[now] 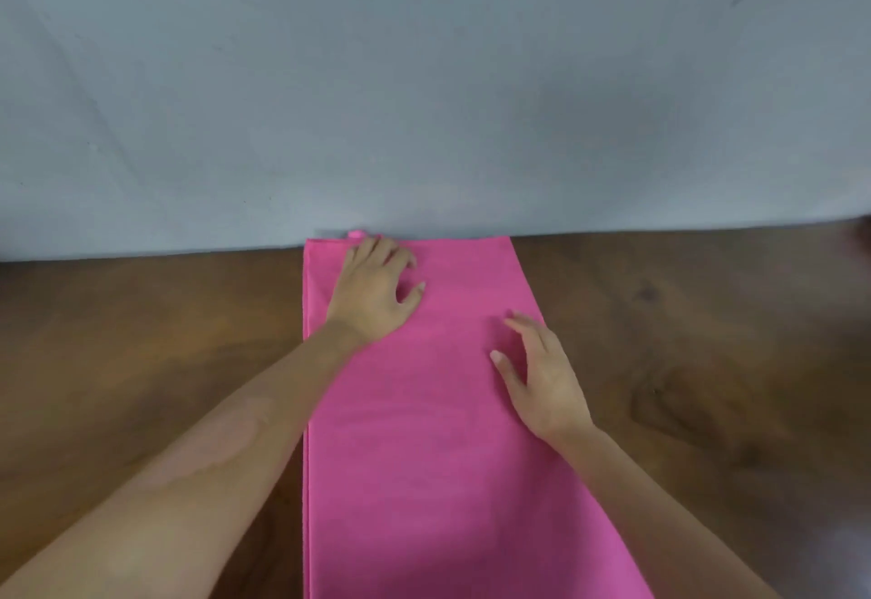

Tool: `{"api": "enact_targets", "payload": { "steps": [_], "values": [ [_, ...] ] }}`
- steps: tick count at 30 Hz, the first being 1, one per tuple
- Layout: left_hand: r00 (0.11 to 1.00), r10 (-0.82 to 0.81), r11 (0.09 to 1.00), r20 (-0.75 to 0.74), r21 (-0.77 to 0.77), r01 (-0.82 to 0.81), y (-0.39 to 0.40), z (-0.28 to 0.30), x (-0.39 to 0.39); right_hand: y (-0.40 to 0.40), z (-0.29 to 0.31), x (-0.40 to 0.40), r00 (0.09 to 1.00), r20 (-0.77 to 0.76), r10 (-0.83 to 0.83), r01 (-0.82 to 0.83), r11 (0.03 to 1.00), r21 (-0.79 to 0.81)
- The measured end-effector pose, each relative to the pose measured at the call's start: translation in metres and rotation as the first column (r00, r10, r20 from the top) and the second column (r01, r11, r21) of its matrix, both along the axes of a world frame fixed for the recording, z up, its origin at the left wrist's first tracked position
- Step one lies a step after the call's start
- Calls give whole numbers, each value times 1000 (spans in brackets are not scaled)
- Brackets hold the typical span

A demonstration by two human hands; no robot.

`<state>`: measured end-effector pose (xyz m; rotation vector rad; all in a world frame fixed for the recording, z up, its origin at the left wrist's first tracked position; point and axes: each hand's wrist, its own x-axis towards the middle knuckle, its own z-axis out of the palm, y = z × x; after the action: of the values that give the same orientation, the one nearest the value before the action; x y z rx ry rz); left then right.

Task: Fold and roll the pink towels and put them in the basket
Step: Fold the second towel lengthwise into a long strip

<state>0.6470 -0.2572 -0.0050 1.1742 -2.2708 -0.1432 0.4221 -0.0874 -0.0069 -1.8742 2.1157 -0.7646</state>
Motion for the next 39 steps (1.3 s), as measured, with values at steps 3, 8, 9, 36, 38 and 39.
{"api": "enact_targets", "payload": {
  "steps": [3,8,9,36,38,39],
  "values": [
    [986,-124,992,108,-6,125,2,2,-2,54,-1,-1,998,-56,-2,4,999,37],
    [901,-329,933,284,-49,356,11,2,-21,140,-1,-3,993,-105,-59,65,997,47],
    [874,-374,913,310,-41,405,16,3,-28,154,-1,-3,990,-122,-63,69,997,42],
    [453,-374,916,809,400,41,229,94,-181,367,13,-28,952,-113,-284,302,931,206],
    [479,-363,911,800,411,4,236,95,-181,380,14,-32,964,-31,-263,264,944,199],
    [495,-348,913,796,407,-13,239,95,-180,387,14,-32,966,23,-257,248,950,190]
  ]
}}
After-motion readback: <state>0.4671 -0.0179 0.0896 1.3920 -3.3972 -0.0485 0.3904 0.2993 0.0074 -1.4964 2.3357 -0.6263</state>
